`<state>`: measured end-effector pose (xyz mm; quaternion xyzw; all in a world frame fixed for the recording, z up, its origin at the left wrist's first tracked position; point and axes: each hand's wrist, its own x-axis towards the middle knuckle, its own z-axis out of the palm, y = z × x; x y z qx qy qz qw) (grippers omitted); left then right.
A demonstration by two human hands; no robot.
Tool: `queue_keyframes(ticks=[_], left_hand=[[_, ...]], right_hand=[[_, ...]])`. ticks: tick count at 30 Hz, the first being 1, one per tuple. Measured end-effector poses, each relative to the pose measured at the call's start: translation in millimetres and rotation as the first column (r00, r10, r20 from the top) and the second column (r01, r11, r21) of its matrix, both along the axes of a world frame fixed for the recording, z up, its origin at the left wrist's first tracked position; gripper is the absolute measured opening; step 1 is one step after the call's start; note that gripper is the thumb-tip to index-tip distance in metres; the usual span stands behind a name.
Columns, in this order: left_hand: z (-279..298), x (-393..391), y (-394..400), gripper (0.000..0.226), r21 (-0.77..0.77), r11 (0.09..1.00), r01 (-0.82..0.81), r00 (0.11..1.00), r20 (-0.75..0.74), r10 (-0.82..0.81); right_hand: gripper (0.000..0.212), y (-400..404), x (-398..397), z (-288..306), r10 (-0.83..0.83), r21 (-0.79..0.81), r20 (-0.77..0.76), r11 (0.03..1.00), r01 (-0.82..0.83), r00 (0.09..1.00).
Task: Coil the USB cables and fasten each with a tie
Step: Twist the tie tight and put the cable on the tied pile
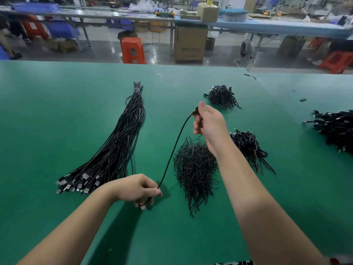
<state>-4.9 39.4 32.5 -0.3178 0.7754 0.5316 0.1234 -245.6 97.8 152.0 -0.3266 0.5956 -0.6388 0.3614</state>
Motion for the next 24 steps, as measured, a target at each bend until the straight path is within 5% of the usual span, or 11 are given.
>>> queue_keyframes(ticks=[5,8,11,18,20,22,24], left_hand=[[30,1,-9,0.062,-0.161,0.962,0.22,0.96,0.21,-0.185],[62,-6,-14,0.058,-0.202,0.979,-0.037,0.993,-0.113,0.014],[82,-25,-14,0.041,-0.182,0.955,-0.235,0.912,-0.38,0.152],[101,-59,4,0.035,-0.336,0.897,-0.286,0.93,-0.324,0.175],[103,-62,11,0.039,-0.326,0.885,-0.333,0.907,-0.366,0.206],[108,-64,17,0.038,-0.278,0.857,-0.435,0.828,-0.496,0.26],[113,-66,21,0.036,-0.137,0.825,-0.548,0.703,-0.61,0.366]], right_hand=[[0.033,5,-1,-4,0.128,0.052,-0.162,0.991,-0.121,0.978],[0.035,8,2,-5,0.278,0.131,-0.332,0.96,-0.248,0.901],[0.036,8,8,-5,0.364,0.169,-0.442,0.932,-0.322,0.82],[0.044,6,13,-12,0.322,0.136,-0.628,0.942,-0.307,0.709],[0.05,6,17,-19,0.269,0.108,-0.499,0.963,-0.249,0.824],[0.059,5,26,-32,0.293,0.115,-0.147,0.954,-0.278,0.945],[0.067,7,39,-51,0.376,0.127,0.129,0.911,-0.392,0.918]])
